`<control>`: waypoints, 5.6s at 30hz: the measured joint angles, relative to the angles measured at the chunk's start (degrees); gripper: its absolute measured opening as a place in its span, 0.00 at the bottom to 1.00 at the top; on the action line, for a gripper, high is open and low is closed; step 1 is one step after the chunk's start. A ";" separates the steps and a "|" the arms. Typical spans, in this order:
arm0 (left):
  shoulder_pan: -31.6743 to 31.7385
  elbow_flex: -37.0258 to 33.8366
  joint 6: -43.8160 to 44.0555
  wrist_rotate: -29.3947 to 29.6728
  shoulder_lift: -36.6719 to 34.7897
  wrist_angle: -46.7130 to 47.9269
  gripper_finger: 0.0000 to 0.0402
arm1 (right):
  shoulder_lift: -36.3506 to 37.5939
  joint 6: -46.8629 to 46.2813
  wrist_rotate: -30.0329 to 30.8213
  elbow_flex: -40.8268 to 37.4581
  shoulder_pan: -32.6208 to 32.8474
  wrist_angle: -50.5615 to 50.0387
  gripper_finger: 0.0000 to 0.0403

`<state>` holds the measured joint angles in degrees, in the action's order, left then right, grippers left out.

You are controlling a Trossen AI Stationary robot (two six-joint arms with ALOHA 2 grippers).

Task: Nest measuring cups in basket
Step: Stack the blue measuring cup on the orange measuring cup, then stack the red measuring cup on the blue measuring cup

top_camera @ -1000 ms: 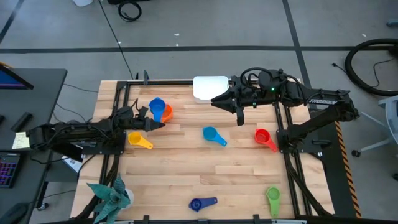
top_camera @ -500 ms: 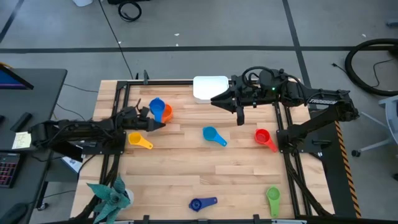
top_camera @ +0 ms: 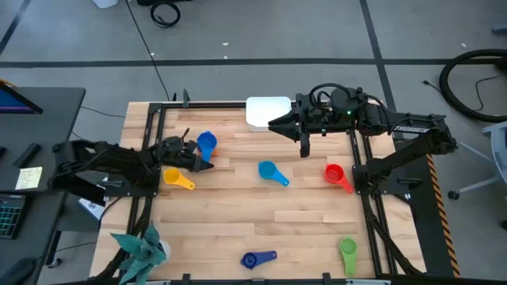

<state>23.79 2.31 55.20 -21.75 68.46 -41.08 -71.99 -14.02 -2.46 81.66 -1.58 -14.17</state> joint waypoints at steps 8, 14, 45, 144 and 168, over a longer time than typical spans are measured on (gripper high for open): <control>0.13 0.00 1.16 -0.39 2.46 -0.06 0.10 | 0.00 0.00 -0.01 0.00 0.00 0.00 0.18; 0.15 -0.02 3.99 -4.62 2.43 -9.24 0.14 | 0.00 0.01 -0.04 -0.02 0.00 -0.02 0.18; -0.20 -0.04 3.74 -14.21 2.41 -0.24 0.14 | 0.00 0.02 -0.15 0.01 0.00 -0.07 0.18; 1.29 19.27 -43.81 -15.94 -4.08 53.96 0.14 | 0.00 0.04 -0.15 -0.02 -0.11 -0.09 0.17; 1.44 61.45 -47.67 -0.57 -24.08 92.57 0.14 | 6.86 2.11 -0.09 -0.02 0.95 -19.26 0.12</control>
<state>25.23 63.76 7.53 -22.32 44.38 51.49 -65.13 -11.91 -2.55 81.65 -0.64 -33.44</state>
